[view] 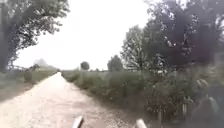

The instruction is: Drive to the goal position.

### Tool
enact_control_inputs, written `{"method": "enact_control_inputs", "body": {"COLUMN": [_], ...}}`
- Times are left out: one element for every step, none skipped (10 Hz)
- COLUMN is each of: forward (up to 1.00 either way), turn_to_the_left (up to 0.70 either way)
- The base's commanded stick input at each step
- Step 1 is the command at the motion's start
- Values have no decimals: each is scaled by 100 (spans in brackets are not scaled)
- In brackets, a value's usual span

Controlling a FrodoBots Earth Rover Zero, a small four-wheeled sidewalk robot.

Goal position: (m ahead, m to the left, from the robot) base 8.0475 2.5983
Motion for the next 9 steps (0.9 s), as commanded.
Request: {"method": "enact_control_inputs", "body": {"forward": [0, 0, 0, 0, 0, 0, 0, 0, 0], "turn_to_the_left": [7, 0, 0, 0, 0, 0, 0, 0, 0]}}
